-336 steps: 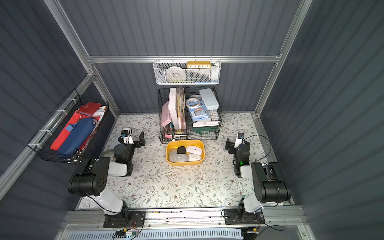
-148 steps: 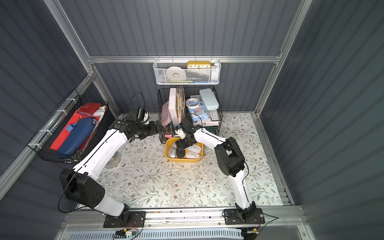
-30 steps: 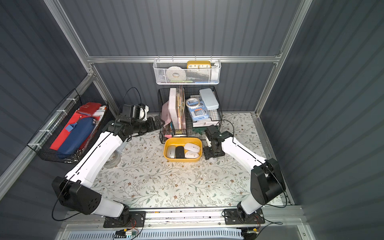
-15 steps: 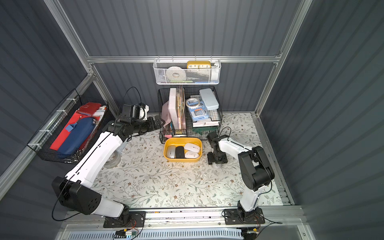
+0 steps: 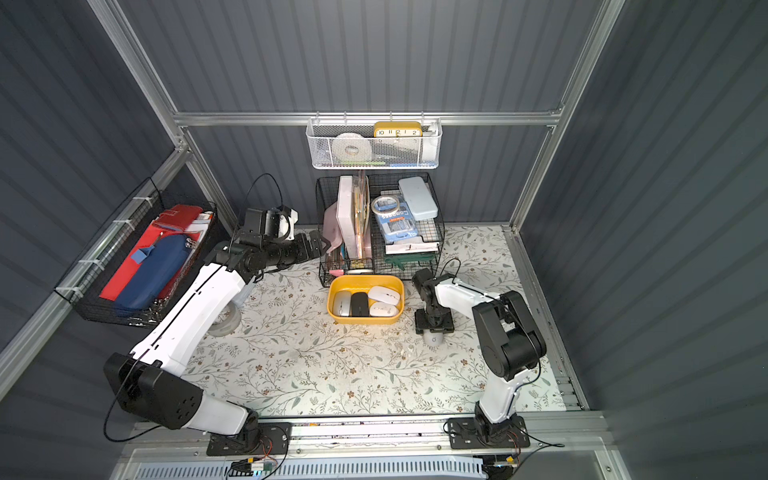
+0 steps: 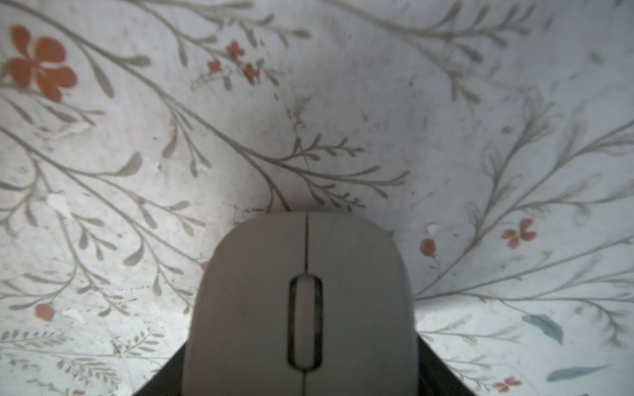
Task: Take out the mouse from the storage box
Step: Place the mouse at the center of the board.
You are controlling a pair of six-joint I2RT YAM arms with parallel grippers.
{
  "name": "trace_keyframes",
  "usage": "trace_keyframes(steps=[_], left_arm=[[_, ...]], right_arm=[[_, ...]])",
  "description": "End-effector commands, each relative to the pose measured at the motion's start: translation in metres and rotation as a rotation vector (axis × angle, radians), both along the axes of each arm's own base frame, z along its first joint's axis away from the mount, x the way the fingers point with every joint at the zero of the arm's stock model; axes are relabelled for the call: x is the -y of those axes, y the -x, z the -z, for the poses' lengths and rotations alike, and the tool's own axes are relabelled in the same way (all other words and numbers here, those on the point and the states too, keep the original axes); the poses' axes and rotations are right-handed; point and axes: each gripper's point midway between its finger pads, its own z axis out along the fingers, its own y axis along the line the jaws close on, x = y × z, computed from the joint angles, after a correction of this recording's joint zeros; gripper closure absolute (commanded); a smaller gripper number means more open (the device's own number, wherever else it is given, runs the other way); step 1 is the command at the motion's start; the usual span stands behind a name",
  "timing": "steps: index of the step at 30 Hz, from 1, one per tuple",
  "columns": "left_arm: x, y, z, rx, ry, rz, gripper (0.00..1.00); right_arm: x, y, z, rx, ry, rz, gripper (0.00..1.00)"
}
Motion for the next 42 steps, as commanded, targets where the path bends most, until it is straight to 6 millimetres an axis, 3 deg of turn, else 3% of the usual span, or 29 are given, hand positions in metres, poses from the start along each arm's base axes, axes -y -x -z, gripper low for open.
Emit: trace_keyframes(steps=[1,31,35,38,42], left_arm=[[-0.001,0.006,-0.005,0.009,0.009,0.015,0.01],[0.008,0.013,-0.003,-0.004,0.033,0.078,0.01],[0.007,0.012,-0.006,0.009,0.025,0.072,0.01],[0.004,0.011,-0.008,0.017,0.013,0.063,0.01],[0.002,0.008,-0.015,0.038,0.003,0.053,0.01]], right_arm=[[-0.001,0.017,0.015,-0.075,0.020,-0.003,0.46],[-0.008,0.044,0.022,-0.179,-0.014,0.024,0.19],[0.002,0.024,-0.007,-0.064,0.049,0.041,0.19],[0.012,0.000,-0.058,0.084,0.106,0.047,0.19],[0.005,-0.027,-0.128,0.279,0.089,0.013,0.19]])
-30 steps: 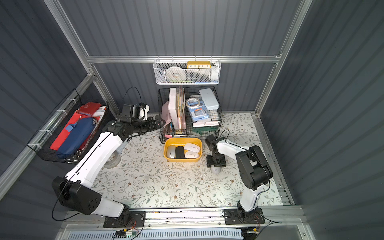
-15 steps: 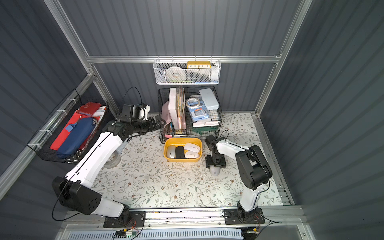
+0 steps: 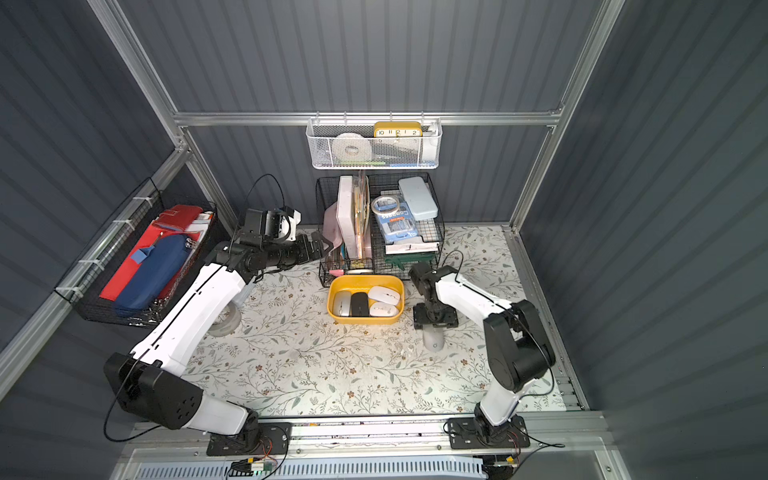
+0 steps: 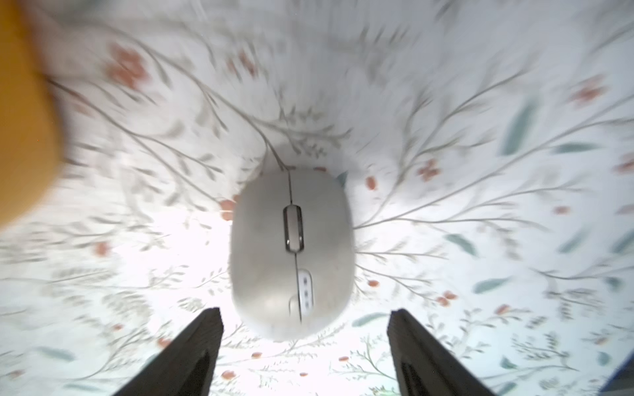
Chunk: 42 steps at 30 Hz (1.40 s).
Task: Take out the mouse from the storage box
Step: Place the mouse at the center of the board, then pick up the mouse from the storage box.
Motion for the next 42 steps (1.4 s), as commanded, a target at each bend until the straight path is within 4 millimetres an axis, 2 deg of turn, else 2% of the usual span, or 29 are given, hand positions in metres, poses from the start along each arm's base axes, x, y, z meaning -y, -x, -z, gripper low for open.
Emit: trace_keyframes(steps=[1,3,6,9,12,15,18,21,29,35,42], left_arm=[[-0.006,0.002,-0.017,0.050,-0.018,0.002,0.01],[-0.005,0.001,-0.017,0.051,-0.019,0.003,0.01],[-0.004,-0.001,-0.015,0.044,-0.019,0.005,0.01],[-0.005,-0.002,-0.015,0.046,-0.022,0.001,0.01],[-0.005,-0.003,-0.017,0.053,-0.026,-0.004,0.01],[-0.005,-0.006,-0.020,0.056,-0.025,-0.004,0.01],[-0.005,-0.008,-0.022,0.063,-0.027,-0.005,0.01],[-0.004,-0.009,-0.020,0.059,-0.032,-0.008,0.01],[-0.005,-0.014,-0.012,0.044,-0.045,-0.016,0.01],[-0.006,-0.014,-0.012,0.043,-0.047,-0.019,0.01],[-0.008,-0.011,-0.015,0.053,-0.051,-0.024,0.01]], right_arm=[[0.001,-0.018,-0.063,0.173,0.017,-0.019,0.19],[-0.011,-0.021,-0.073,0.185,-0.036,-0.041,0.19],[-0.034,-0.025,-0.074,0.176,-0.071,-0.110,0.20],[-0.072,-0.038,-0.075,0.194,-0.081,-0.229,0.20],[-0.111,-0.060,-0.075,0.220,-0.082,-0.345,0.20],[-0.137,-0.083,-0.056,0.208,-0.084,-0.420,0.21],[-0.151,-0.096,-0.031,0.154,-0.066,-0.495,0.21],[-0.167,-0.097,-0.008,0.095,-0.102,-0.548,0.22],[-0.222,-0.086,0.010,0.064,-0.286,-0.518,0.20],[-0.245,-0.076,0.025,0.036,-0.303,-0.523,0.20],[-0.234,-0.083,0.055,0.008,-0.201,-0.437,0.19]])
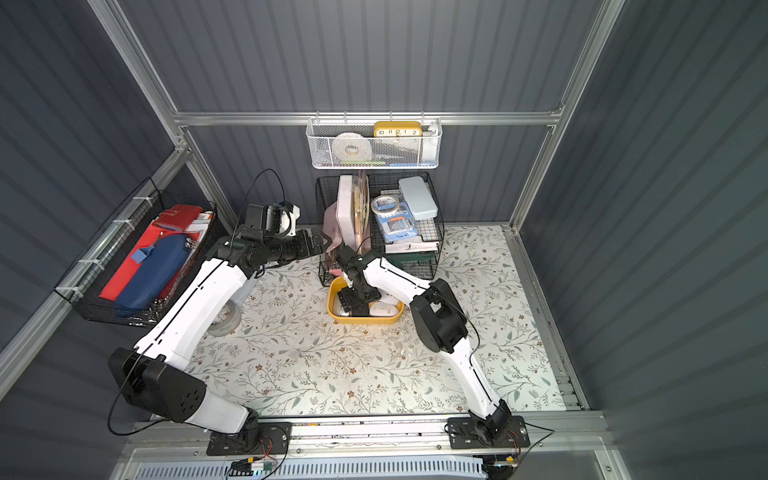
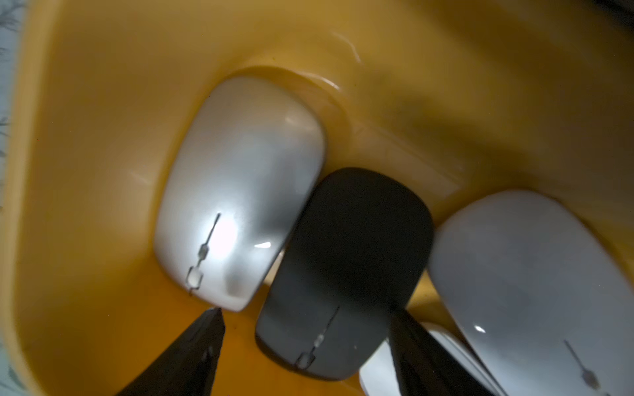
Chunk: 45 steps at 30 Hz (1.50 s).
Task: Take out the mouse from the storage box
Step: Pick up the mouse from the storage box.
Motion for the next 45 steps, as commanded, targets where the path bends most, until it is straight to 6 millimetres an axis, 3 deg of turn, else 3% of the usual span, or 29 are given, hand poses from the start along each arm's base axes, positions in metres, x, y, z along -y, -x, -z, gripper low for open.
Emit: trace_keyframes(steps=[1,6,12,15,21,26,37,45], left_arm=[[-0.005,0.002,-0.010,0.030,-0.016,-0.001,0.01],[-0.007,0.004,-0.012,0.040,-0.022,0.001,0.01],[-0.008,0.004,-0.010,0.044,-0.031,0.002,0.01],[-0.008,0.005,-0.011,0.046,-0.032,0.003,0.01],[-0.009,0.007,-0.011,0.049,-0.034,0.004,0.01],[-0.009,0.006,-0.012,0.051,-0.034,0.003,0.01],[-0.007,0.006,-0.014,0.050,-0.024,0.006,0.01],[-0.007,0.005,-0.014,0.048,-0.020,0.006,0.01]], right_arm=[[0.008,-0.010,0.011,0.013,0.048,0.070,0.19],[0.026,-0.015,0.028,0.048,0.179,0.092,0.18],[0.014,-0.006,0.044,0.019,0.196,0.058,0.18],[0.028,0.002,0.055,-0.019,0.271,0.062,0.21],[0.036,0.011,0.071,-0.049,0.298,0.070,0.38],[0.037,0.004,0.055,0.002,0.289,0.083,0.47],[0.028,-0.015,-0.013,0.173,0.166,0.106,0.50],[0.027,-0.018,-0.029,0.207,0.144,0.107,0.50]])
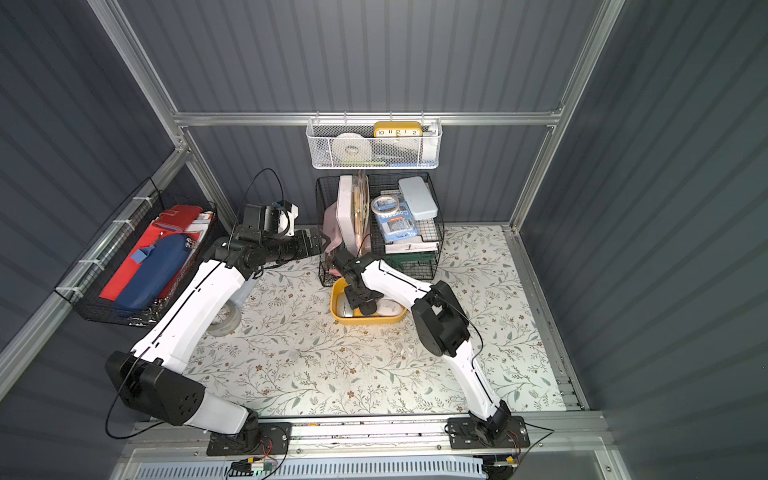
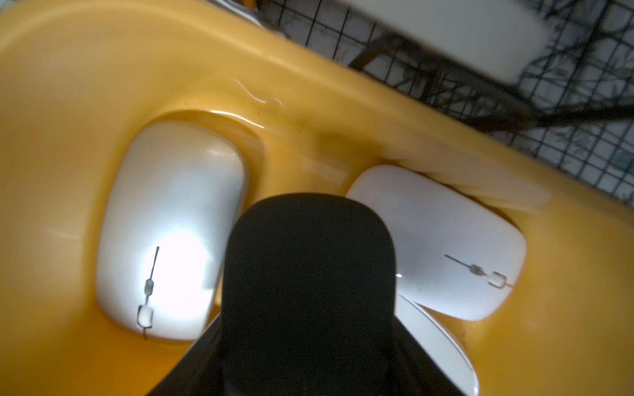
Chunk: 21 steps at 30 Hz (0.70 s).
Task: Take out the mouse from the storage box
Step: Pick up the mouse from the storage box.
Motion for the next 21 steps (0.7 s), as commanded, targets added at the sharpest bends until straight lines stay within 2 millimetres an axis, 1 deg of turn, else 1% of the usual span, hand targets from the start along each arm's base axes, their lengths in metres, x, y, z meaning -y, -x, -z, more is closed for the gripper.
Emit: trace_keyframes(steps=[1,5,9,15,19,21], left_arm=[[-0.003,0.004,-0.010,0.024,0.002,0.007,0.01],[-0.003,0.004,-0.011,0.024,0.000,0.005,0.01],[-0.003,0.002,-0.012,0.029,0.004,0.007,0.01],[-0.002,0.005,-0.020,0.042,0.016,0.009,0.01],[-0.003,0.007,-0.021,0.046,0.018,0.008,0.01],[-0.002,0.006,-0.023,0.048,0.020,0.009,0.01]], right_arm=[[0.002,-0.007,-0.011,0.040,-0.005,-0.001,0.50],[0.003,-0.005,-0.021,0.048,-0.009,-0.006,0.50],[0.009,-0.005,-0.034,0.077,-0.003,-0.005,0.50],[0.017,-0.005,-0.037,0.093,0.035,-0.005,0.50],[0.015,-0.007,-0.050,0.112,0.013,-0.010,0.50],[0.017,-0.006,-0.056,0.117,0.015,-0.008,0.50]])
